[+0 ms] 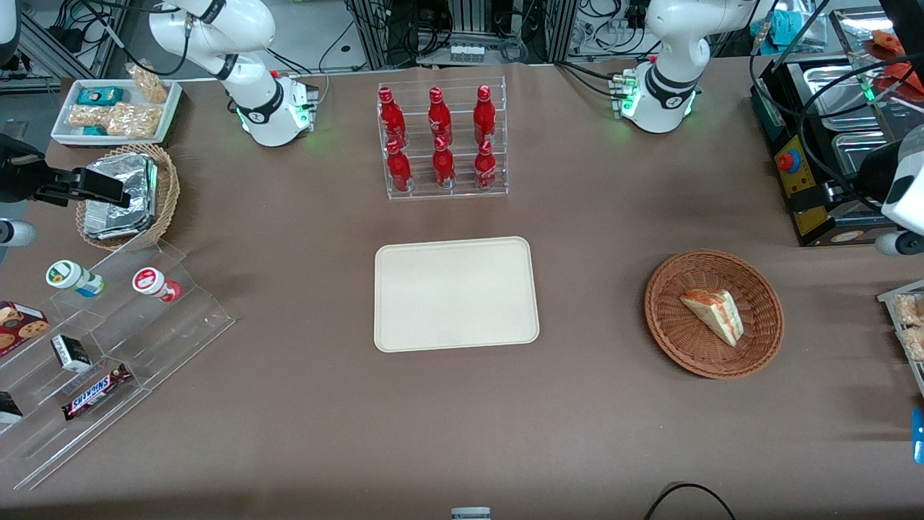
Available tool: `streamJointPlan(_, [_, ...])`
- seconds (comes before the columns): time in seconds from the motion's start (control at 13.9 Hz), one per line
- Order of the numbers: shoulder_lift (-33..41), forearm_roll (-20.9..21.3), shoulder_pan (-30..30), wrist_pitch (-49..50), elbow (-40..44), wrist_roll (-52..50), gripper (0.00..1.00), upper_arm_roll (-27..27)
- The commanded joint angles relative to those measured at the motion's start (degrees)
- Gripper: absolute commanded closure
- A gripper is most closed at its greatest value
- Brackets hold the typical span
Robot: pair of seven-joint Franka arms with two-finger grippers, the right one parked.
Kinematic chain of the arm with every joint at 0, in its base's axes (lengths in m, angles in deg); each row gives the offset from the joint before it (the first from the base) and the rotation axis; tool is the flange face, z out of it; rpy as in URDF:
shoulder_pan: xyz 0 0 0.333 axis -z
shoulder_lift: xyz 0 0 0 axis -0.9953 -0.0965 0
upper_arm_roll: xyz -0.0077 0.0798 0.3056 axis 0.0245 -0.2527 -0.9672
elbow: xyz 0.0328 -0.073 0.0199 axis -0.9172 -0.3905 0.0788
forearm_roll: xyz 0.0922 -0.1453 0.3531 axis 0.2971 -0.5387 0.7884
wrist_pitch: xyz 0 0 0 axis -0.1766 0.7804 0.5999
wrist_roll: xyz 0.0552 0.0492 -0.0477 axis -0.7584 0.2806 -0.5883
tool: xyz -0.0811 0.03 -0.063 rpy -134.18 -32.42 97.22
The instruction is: Place sandwich from basket to tray
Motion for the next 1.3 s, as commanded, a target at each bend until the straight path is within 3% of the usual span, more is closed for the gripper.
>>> streamJointPlan(0.0, [-1.35,-0.18,-0.19,1.37,-0.71,-0.92,0.00,0.49])
streamJointPlan(0.43, [-0.74,0.00,-1.16,1.74,-5.71,-0.49,0.00,-0.12])
streamJointPlan(0.79, [-2.06,-0.18,-3.34,-15.98,-15.54,-4.69,0.00,-0.12])
streamJointPlan(1.23, [-9.27,0.09,-3.79,-29.35,-19.41,-12.15,0.00,-0.04])
